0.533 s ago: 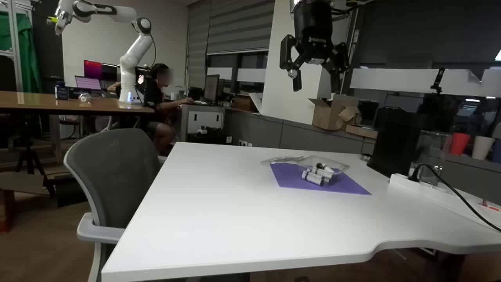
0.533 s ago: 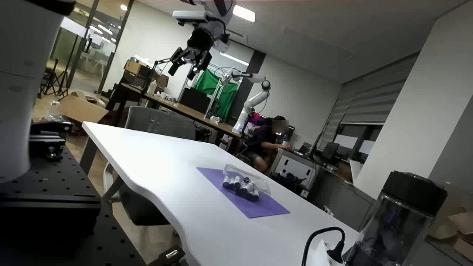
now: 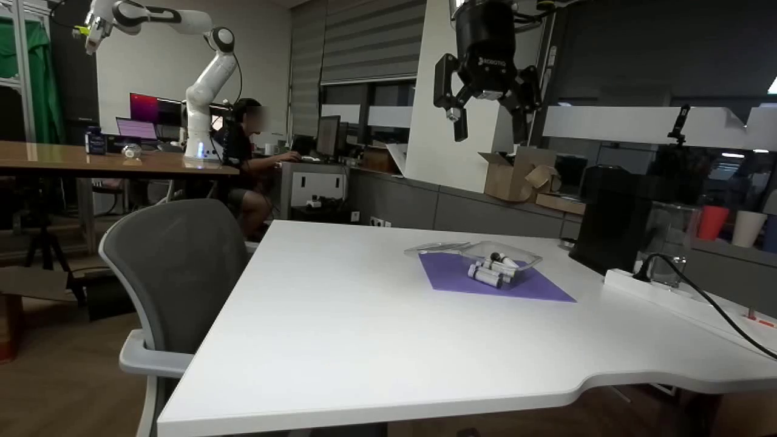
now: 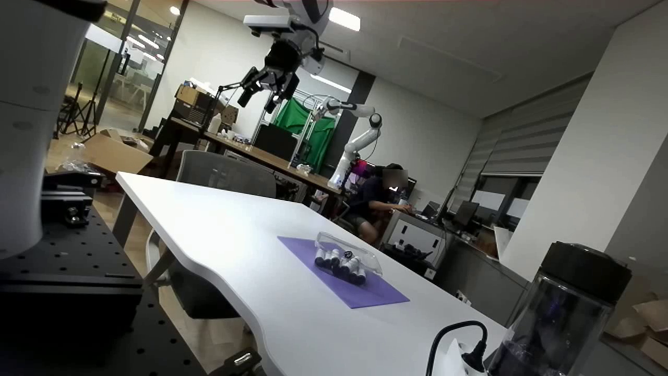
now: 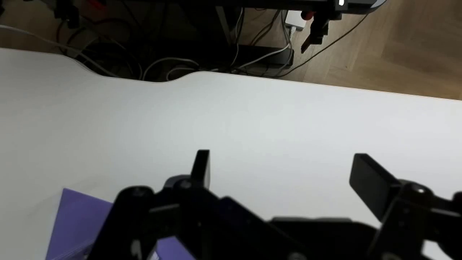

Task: Close the lid on the clear container

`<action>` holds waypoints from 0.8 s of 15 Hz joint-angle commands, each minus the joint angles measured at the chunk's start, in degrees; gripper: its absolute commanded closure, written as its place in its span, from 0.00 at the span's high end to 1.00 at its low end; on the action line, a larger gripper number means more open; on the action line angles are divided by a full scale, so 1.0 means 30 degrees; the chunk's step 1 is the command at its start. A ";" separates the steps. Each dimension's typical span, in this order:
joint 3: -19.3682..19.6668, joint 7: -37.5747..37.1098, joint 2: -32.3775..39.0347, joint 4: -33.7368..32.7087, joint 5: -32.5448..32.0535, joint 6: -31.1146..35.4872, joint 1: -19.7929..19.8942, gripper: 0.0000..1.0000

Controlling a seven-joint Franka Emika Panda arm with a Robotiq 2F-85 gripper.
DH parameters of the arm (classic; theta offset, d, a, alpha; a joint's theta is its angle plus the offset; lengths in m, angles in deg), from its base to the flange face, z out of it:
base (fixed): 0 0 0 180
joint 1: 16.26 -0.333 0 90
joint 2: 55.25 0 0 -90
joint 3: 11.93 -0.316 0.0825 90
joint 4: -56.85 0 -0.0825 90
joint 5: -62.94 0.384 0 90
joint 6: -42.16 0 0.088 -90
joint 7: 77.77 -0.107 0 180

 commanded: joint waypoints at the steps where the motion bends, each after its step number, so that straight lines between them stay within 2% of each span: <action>1: 0.0326 -0.0041 0.0017 -0.0020 -0.0052 -0.0023 -0.0335 1.00; 3: 0.0281 -0.0664 0.0266 -0.0091 -0.1316 0.1008 -0.0172 1.00; 7: 0.0446 -0.0887 0.1778 -0.0763 -0.6187 0.2942 0.0195 1.00; 12: 0.1602 -0.1067 0.4529 -0.2344 -1.2089 0.5663 0.0521 1.00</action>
